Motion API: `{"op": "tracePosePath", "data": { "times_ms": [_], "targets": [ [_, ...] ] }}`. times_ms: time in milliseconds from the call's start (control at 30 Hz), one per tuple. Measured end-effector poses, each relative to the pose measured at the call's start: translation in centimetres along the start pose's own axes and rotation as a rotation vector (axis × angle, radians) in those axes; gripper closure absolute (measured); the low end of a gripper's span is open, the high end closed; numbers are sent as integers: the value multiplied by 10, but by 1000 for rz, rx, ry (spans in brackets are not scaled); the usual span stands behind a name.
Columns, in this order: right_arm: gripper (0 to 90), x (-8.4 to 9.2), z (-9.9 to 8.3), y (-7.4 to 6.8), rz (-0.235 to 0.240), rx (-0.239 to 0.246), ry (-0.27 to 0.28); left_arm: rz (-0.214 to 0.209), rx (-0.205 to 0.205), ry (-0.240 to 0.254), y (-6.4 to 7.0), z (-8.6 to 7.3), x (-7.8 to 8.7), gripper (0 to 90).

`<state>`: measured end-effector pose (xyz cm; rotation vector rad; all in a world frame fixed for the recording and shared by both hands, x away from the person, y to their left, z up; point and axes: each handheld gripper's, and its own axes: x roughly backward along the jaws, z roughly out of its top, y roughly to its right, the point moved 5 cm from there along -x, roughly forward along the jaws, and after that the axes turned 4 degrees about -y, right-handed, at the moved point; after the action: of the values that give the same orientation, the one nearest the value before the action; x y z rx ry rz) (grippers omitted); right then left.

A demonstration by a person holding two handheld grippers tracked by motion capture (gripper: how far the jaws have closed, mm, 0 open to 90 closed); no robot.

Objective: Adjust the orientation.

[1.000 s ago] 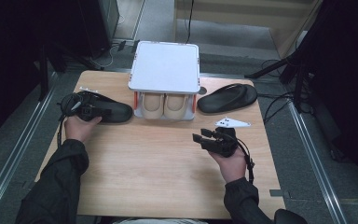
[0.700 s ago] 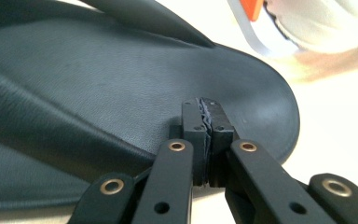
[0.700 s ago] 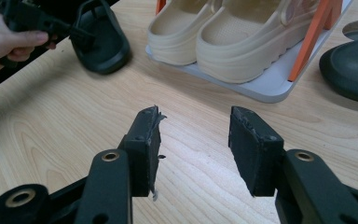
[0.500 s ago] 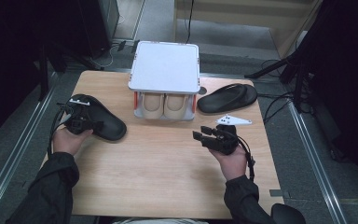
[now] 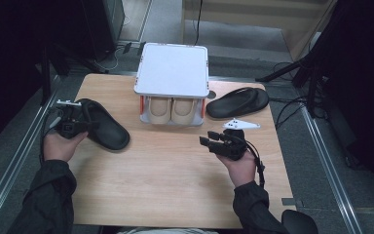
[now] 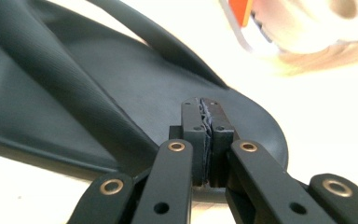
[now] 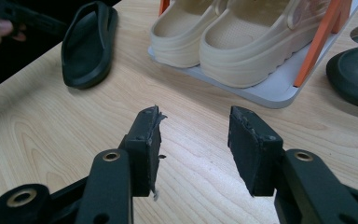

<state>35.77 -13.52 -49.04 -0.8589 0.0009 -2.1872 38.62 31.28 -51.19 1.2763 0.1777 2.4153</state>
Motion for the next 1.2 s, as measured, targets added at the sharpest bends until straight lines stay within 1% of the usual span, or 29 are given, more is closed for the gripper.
{"op": "tracePosePath", "data": {
  "times_ms": [67,167,300,333,433,467,533,600,633,700,767,800,900,933,967,1067,1200],
  "targets": [
    [549,0,0,0,-2,5,-1,22,0,14,-5,1,7,899],
    [549,0,-1,0,-6,8,-5,48,18,15,-17,0,12,900],
    [549,0,-1,-1,-5,6,-6,70,61,26,-36,-4,14,900],
    [549,0,-2,-1,-7,4,-8,74,66,27,-42,-5,14,900],
    [549,-2,-2,-1,-7,8,-11,72,105,49,-58,-12,11,900],
    [549,-2,-3,-1,-9,9,-12,84,122,41,-64,-15,10,900],
    [549,-2,-3,-2,-9,10,-14,95,157,28,-74,-21,7,900],
    [547,-3,-3,-2,-9,12,-16,115,173,22,-80,-26,5,900],
    [547,-3,-3,-2,-9,12,-16,129,178,24,-82,-28,5,900],
    [547,-3,-3,-2,-10,11,-17,131,191,24,-85,-31,3,900],
    [547,-4,-3,-2,-9,12,-18,135,188,-3,-85,-34,-3,900],
    [547,-4,-4,-2,-8,12,-20,139,177,-23,-85,-34,-5,900],
    [547,-4,-4,-2,-9,11,-20,143,181,-24,-86,-33,-8,900],
    [547,-4,-4,-2,-9,12,-18,145,185,-22,-85,-33,-10,900],
    [547,-4,-4,-2,-11,13,-17,147,176,-26,-85,-32,-11,900],
    [547,-2,-4,-2,-14,12,-16,152,178,-19,-85,-27,-13,900],
    [547,1,-6,-2,-21,12,-11,143,171,-17,-86,-18,-18,900]
  ]
}}
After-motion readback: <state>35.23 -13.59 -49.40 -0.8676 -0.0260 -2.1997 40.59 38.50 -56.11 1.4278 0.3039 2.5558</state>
